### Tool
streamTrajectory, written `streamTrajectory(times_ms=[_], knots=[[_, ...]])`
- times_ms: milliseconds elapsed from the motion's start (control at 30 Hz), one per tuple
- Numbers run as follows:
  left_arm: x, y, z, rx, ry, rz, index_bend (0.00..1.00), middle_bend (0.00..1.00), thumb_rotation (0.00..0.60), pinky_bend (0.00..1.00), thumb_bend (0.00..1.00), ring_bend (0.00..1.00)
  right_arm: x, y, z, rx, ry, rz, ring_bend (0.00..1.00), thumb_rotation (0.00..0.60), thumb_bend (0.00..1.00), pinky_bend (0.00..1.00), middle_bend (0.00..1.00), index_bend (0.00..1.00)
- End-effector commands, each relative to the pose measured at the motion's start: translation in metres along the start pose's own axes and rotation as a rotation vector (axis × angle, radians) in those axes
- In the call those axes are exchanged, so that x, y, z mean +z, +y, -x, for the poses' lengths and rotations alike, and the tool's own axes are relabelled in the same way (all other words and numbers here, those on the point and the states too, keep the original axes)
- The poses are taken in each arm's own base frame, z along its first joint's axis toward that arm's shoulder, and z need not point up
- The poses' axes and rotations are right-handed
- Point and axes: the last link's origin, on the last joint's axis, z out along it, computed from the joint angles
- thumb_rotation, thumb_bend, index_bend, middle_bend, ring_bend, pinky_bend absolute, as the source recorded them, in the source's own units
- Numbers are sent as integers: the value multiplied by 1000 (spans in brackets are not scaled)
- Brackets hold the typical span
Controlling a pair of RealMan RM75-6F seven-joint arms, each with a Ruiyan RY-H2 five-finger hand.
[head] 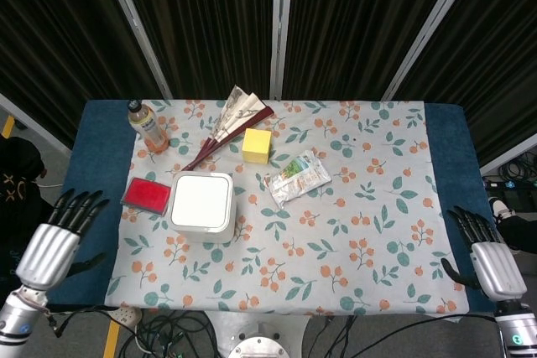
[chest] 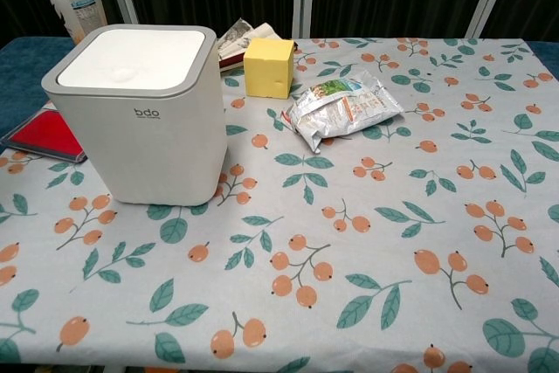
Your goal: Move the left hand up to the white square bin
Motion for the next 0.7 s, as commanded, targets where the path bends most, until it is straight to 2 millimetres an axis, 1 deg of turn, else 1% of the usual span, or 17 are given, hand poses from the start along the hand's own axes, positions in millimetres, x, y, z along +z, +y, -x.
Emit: streamTrajectory(times_ms=[33,100,167,267,433,533,633,700], knots=[[33,23,-6,-14,-56,228,120,58,600,0,28,75,4,0,3,-1,-10,14,0,600,257,0,0,0],[43,31,-4,-3,-82,285,120,58,600,0,28,75,4,0,2,0,-4,16,0,600,257,0,0,0],[59,40,-2,23,-95,339,123,58,600,0,28,75,4,0,1,-4,-4,20,0,600,257,0,0,0],[78,50,2,42,-99,381,142,96,600,0,28,75,4,0,0,-8,-5,22,0,600,258,0,0,0],[102,63,10,52,-131,425,167,116,600,0,28,84,4,0,-1,-8,-1,24,0,600,257,0,0,0],[109,68,18,69,-161,437,203,154,600,4,28,142,4,1,0,-5,-5,27,0,600,257,0,0,0],[111,68,26,88,-194,428,246,169,600,8,28,155,5,2,0,0,-4,31,0,600,257,0,0,0],[111,68,31,94,-213,414,278,198,600,15,28,182,5,3,1,2,-4,31,0,600,257,0,0,0]])
